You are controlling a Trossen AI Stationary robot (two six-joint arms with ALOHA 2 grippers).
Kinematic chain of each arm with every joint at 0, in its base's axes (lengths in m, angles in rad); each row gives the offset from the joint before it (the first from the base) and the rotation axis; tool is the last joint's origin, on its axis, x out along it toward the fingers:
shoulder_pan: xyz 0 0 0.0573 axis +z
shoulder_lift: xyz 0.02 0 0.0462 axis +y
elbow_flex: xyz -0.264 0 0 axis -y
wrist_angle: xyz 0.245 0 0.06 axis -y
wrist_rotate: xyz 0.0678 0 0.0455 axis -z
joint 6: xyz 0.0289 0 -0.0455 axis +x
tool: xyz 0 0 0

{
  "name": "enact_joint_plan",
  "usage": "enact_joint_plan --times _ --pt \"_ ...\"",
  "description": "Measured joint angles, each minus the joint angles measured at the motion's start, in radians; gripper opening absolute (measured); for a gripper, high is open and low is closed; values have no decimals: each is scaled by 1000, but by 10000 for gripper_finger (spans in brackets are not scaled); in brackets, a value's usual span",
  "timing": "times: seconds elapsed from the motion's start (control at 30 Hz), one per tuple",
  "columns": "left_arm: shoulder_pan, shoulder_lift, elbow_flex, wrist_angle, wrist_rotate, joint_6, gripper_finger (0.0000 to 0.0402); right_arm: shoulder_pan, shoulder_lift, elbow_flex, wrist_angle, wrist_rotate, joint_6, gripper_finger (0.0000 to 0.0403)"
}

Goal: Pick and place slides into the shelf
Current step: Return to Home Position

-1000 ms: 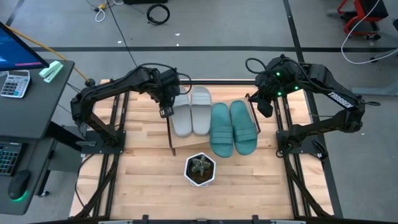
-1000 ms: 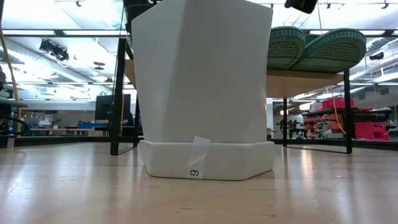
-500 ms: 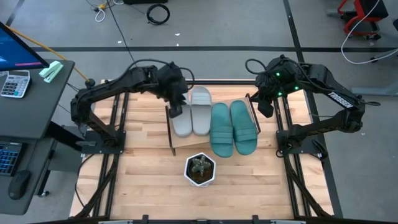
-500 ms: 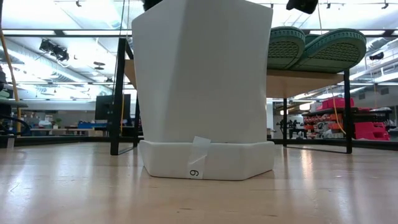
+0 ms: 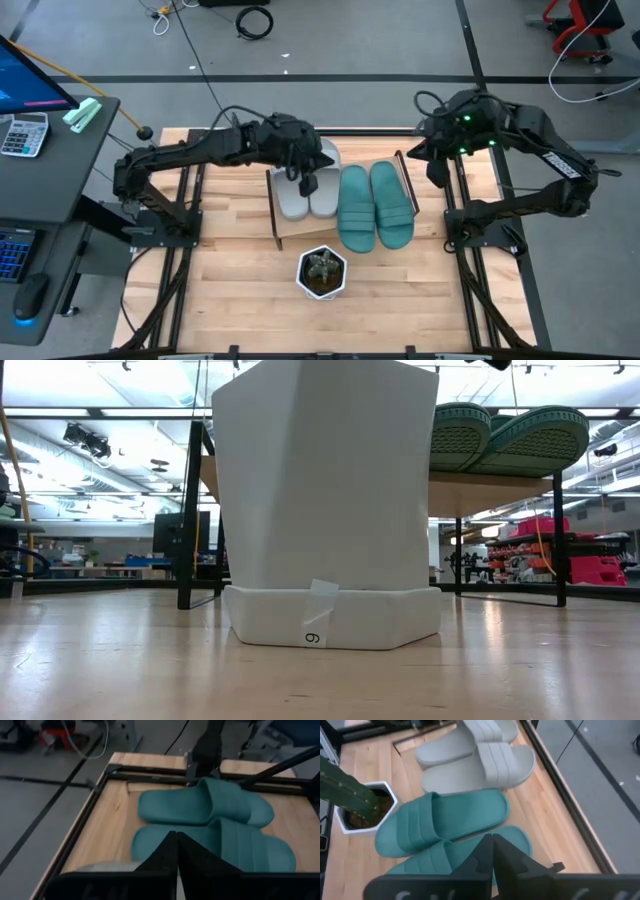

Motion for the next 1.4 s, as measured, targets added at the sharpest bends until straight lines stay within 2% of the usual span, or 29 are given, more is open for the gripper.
enact_joint_plan --times 0.17,0.27,0.4,0.57,0.73,0.9,1.0,1.17,1.4 --pt "-40 1 -75 181 -14 -6 9 0 -62 -4 5 -12 1 5" --pt "-62 1 -93 226 -54 -5 19 0 -109 -46 15 -75 8 3" --pt "-75 0 -93 231 -63 1 15 0 -205 -183 82 -184 23 2" --pt "-95 -6 -93 208 -63 23 6 0 -327 -370 99 -159 54 2" --pt "-97 -49 -120 241 -77 13 15 0 -445 -469 101 -130 137 1" --pt "-90 -179 -341 581 -83 -32 5 0 -507 -491 109 -115 197 1" --pt "-81 -273 -499 714 -104 -67 8 0 -510 -480 125 -115 209 1" --pt "-78 -424 -708 749 -153 -89 6 0 -470 -479 186 -122 206 1" --pt "-78 -619 -945 746 -207 -74 9 0 -336 -479 210 -178 162 1"
